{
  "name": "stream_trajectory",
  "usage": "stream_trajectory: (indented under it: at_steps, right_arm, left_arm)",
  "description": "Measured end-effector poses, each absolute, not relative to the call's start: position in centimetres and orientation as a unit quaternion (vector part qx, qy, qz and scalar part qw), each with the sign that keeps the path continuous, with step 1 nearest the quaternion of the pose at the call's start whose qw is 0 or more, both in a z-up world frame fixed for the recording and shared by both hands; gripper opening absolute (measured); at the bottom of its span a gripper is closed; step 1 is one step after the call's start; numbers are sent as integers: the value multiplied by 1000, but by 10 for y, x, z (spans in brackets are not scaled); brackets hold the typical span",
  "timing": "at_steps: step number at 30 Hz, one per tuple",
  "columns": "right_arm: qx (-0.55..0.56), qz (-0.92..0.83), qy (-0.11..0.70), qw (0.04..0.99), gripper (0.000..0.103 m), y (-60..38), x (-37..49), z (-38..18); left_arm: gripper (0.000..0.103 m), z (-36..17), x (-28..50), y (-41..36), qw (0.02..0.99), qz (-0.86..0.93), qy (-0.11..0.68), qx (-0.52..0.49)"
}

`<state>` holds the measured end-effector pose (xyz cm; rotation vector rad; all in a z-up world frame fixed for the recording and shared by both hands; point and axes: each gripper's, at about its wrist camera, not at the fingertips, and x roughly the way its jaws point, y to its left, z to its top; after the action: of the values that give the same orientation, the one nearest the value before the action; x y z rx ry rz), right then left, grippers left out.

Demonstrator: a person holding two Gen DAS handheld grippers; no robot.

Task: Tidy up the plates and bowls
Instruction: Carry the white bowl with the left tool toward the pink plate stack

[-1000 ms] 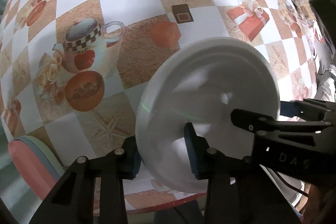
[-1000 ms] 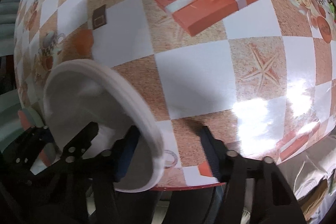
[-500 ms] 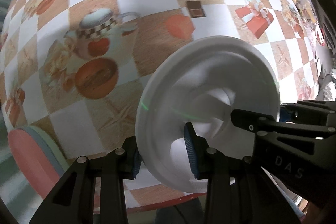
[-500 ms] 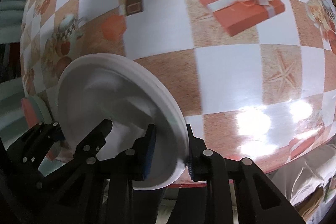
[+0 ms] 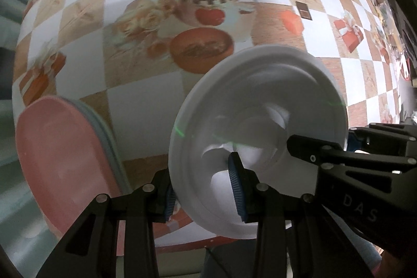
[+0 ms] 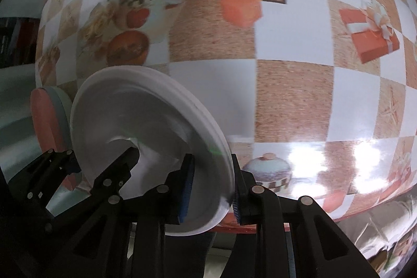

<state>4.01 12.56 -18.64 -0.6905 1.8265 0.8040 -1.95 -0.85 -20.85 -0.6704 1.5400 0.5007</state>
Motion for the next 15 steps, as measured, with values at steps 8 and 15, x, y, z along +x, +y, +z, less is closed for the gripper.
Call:
stream_trajectory:
  at_steps: [8,15]
  right_arm:
    - [-274,325,758,494,28,118,32,-188]
    - [-266,323,765,490,28,106,48,-203]
  left_arm:
    - [39,-205,-24,-7,643,226,668,-298]
    - [34,-206,-9,-15,651,222,669,-283]
